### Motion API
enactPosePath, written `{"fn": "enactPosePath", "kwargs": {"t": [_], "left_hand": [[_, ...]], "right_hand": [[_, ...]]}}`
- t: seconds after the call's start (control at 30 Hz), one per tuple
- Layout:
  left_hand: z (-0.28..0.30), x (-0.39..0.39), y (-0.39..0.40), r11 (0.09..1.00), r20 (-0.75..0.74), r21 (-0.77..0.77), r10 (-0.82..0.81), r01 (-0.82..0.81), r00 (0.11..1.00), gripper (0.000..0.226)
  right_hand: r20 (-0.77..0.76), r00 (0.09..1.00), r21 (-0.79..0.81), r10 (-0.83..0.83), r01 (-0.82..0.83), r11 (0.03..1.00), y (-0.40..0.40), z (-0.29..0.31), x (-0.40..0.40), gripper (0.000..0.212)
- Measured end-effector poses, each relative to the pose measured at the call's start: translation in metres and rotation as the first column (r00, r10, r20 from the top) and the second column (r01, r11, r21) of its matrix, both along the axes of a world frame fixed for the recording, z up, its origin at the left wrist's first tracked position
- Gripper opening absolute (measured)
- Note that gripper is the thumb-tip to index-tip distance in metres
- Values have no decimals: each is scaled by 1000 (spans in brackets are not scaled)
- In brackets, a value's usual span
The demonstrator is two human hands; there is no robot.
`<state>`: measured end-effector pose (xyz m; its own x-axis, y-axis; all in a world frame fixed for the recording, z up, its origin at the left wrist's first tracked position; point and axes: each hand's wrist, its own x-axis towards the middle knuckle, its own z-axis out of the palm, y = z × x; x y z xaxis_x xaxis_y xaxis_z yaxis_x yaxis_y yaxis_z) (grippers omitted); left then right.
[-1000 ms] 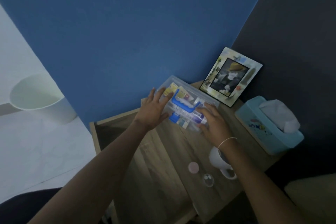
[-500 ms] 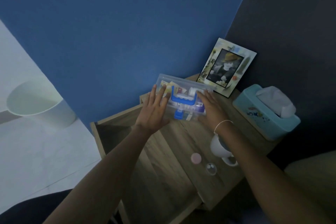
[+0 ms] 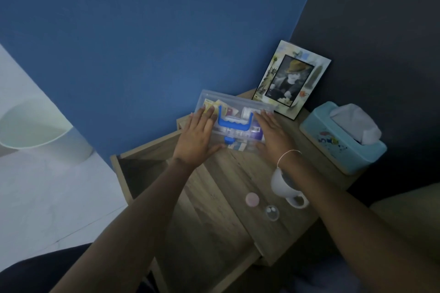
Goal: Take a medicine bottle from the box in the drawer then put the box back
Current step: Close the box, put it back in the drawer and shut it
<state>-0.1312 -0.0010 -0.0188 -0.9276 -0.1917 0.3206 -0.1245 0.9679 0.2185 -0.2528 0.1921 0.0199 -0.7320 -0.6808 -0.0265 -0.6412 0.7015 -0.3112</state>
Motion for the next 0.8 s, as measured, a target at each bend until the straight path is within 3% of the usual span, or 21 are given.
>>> {"fn": "enactPosePath", "kwargs": {"t": [0.13, 0.43, 0.63, 0.8], "left_hand": [[-2, 4, 3, 1000, -30, -5, 5, -5, 1000, 82], [0, 0, 15, 969, -141, 228, 130, -95, 981, 64], [0, 4, 13, 984, -96, 160, 91, -75, 991, 70], [-1, 5, 8, 995, -29, 69, 68, -66, 997, 87]], "right_hand": [[8, 1000, -43, 0, 1, 999, 0, 2, 0, 79], [16, 1000, -129, -4, 6, 992, -1, 0, 5, 76], [46, 999, -101, -24, 29, 994, -8, 2, 11, 82], [-148, 984, -102, -97, 82, 991, -25, -2, 16, 81]]}}
